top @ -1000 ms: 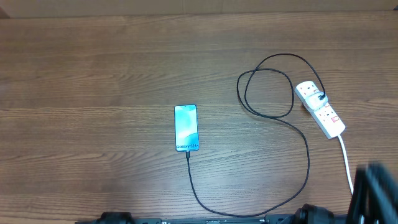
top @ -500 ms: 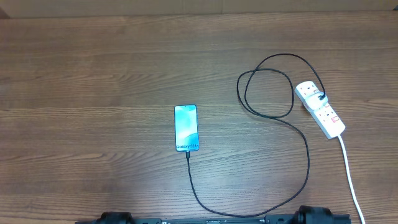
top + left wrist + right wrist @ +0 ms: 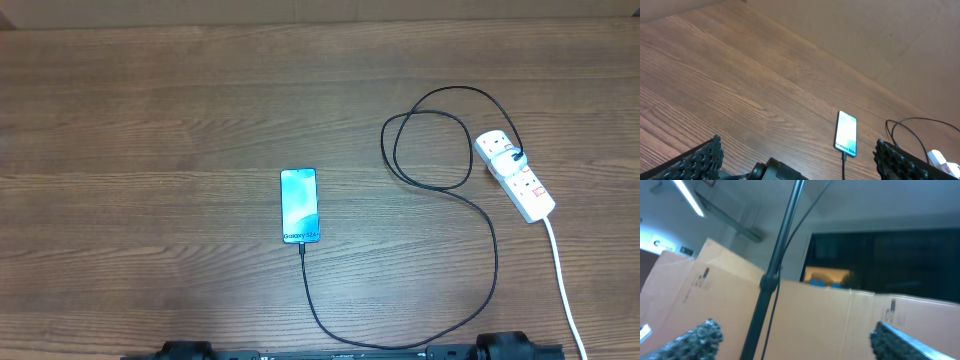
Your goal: Plug charger to phone and switch on socket
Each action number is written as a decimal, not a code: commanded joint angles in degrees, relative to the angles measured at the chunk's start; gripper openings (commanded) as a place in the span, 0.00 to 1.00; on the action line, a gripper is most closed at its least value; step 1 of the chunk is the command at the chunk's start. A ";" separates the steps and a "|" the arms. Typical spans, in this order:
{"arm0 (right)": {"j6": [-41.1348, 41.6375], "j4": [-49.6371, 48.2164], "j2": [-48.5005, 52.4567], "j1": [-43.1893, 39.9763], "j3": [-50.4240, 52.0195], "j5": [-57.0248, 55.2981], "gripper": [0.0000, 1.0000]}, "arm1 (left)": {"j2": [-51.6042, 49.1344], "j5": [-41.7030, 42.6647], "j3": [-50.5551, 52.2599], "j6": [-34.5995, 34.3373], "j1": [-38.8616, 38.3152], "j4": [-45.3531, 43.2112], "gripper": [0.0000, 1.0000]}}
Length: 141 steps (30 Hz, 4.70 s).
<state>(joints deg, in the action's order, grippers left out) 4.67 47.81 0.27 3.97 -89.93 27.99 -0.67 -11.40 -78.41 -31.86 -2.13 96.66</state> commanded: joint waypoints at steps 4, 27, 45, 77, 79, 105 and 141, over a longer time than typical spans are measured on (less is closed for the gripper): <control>-3.91 -20.46 0.07 2.47 7.28 -14.38 1.00 | 0.42 -0.39 -0.09 -0.94 0.24 0.11 1.00; -0.17 -39.56 0.13 2.45 74.16 -17.94 1.00 | 0.39 -0.39 -0.07 -0.94 0.24 0.11 1.00; -0.17 -41.07 0.63 2.45 88.21 -21.92 1.00 | 0.42 -0.39 -0.07 -0.94 0.24 0.11 1.00; -0.17 -43.25 0.11 -3.93 89.48 -25.99 1.00 | 0.42 -0.39 -0.09 -0.94 0.24 0.11 1.00; -0.20 -43.25 0.11 -3.93 89.48 -25.99 1.00 | 0.42 -0.39 -0.07 -0.94 0.24 0.11 1.00; -0.20 -43.25 0.11 -3.93 89.48 -25.99 1.00 | 0.42 4.50 30.29 5.60 5.46 -37.77 1.00; -0.20 -43.25 0.11 -3.93 89.48 -25.99 1.00 | 0.50 12.46 78.14 23.04 3.93 -92.24 1.00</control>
<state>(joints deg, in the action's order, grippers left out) 4.27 4.75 0.91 0.36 -1.04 2.55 -0.75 0.27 -0.71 -10.07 2.24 4.67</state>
